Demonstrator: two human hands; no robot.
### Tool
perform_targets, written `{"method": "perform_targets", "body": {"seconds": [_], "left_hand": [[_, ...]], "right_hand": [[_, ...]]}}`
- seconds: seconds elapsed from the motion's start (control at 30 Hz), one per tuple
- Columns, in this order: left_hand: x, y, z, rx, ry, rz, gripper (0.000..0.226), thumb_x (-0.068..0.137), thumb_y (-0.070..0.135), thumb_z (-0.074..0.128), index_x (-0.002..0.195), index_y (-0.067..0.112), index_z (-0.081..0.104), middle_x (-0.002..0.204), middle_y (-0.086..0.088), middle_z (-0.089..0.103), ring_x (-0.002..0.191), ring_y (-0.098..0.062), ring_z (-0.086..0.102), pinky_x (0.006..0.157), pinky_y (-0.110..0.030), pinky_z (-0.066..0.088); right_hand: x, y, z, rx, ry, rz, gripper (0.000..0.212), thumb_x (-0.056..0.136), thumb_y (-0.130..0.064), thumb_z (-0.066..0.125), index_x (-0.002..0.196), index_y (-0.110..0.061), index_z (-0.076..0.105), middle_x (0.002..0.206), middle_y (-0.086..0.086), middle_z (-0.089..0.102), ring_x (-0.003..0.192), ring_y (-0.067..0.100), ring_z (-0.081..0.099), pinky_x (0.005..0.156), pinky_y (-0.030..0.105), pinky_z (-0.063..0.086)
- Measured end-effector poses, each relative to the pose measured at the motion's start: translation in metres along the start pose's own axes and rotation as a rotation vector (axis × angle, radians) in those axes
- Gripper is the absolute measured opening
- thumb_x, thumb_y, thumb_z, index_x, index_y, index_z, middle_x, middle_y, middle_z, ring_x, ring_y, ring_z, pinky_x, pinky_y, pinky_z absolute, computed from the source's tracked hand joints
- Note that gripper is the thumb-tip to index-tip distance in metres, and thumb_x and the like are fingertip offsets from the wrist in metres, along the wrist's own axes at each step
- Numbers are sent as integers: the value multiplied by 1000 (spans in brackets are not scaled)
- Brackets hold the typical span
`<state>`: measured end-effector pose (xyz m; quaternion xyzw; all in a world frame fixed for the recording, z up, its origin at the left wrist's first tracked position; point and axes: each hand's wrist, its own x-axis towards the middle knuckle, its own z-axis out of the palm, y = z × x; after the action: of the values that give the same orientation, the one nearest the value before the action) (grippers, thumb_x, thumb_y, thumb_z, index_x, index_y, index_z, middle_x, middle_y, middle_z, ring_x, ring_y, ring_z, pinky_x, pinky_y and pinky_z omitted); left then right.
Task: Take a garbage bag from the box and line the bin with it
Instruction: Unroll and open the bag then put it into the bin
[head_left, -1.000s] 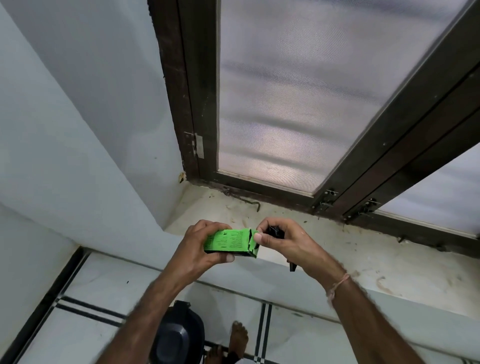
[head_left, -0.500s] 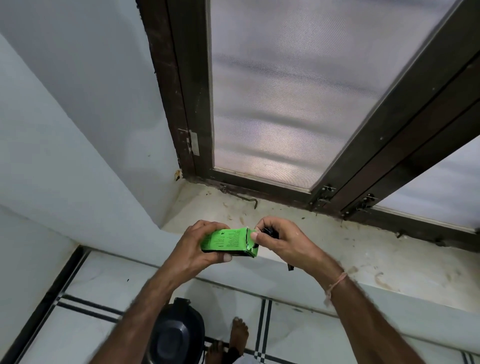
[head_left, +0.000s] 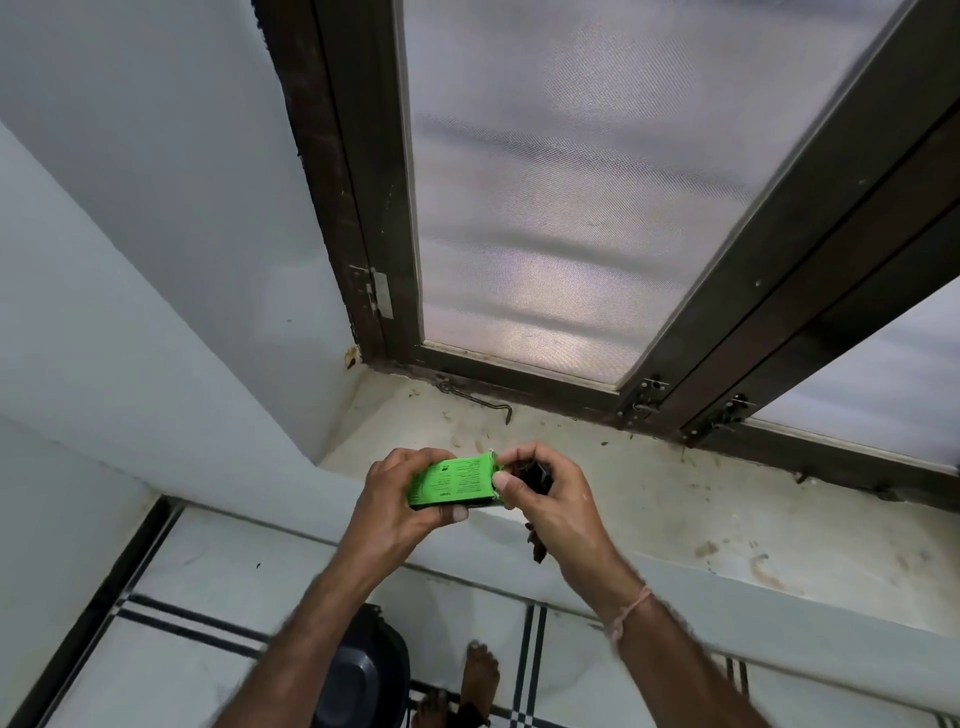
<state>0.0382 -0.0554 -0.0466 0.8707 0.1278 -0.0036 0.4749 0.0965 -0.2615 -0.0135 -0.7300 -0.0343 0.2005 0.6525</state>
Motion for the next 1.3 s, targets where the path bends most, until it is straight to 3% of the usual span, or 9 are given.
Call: {"method": "perform_targets", "body": {"seconds": [0.27,0.47,0.57,0.7,0.83,0.93,1.03,1.13,1.3], "left_hand": [[58,-9,-1,398,27,-17,60,79,34,86,135,30,64,124,-4,56,125,-30,42,94,-39,47],[58,-14,-3,588,0,-49,78,80,43,83,151,35,50,153,-7,43,146,-30,30,111,-46,37],[35,0,5,631,204,-34,79,78,44,86,147,24,53,148,-10,45,138,-33,40,106,-51,43],[-12,25,29,17,221,-175,34,93,54,66,114,29,60,115,7,65,103,-13,65,77,-22,52],[-48,38,42,-736,-90,-471,45,100,64,48,123,30,67,123,2,76,114,-14,72,91,-43,64],[-64,38,38,-824,-25,-529,44,102,61,49,132,34,65,131,6,73,125,-14,65,98,-45,60],[-78,29,22,-854,117,-585,33,105,44,54,128,27,68,118,0,79,116,-20,73,85,-40,63],[-94,19,-2,-909,259,-642,27,104,38,58,122,21,71,106,-8,82,102,-25,78,74,-38,62],[-142,-12,-52,-1064,472,-728,29,101,36,63,114,12,72,102,-17,79,93,-32,75,86,-46,58]], "right_hand": [[47,9,19,-77,5,148,28,98,-2,68,125,-3,74,108,21,77,75,15,64,63,12,50],[51,22,15,-34,-3,183,24,101,-12,68,123,-7,73,110,14,76,77,13,63,72,16,55],[39,24,12,32,41,207,23,105,-28,62,117,-13,73,112,13,76,79,11,65,74,22,53],[15,18,29,195,0,236,39,107,-41,49,118,-13,75,114,17,77,87,11,71,77,20,57],[-7,7,62,297,-36,397,50,103,-59,46,114,-23,79,107,12,80,94,21,78,79,38,65],[-21,2,88,239,-29,460,52,97,-73,45,105,-37,82,102,-13,81,108,9,72,96,41,61],[-31,-3,114,257,-64,497,57,98,-71,46,105,-30,84,113,-2,81,112,18,73,101,47,59],[-47,-3,133,282,-121,444,53,102,-57,52,111,-12,79,109,11,81,104,21,78,95,38,62],[-92,6,181,113,-167,291,33,100,-29,69,100,3,75,91,21,78,85,33,74,73,40,59]]}}
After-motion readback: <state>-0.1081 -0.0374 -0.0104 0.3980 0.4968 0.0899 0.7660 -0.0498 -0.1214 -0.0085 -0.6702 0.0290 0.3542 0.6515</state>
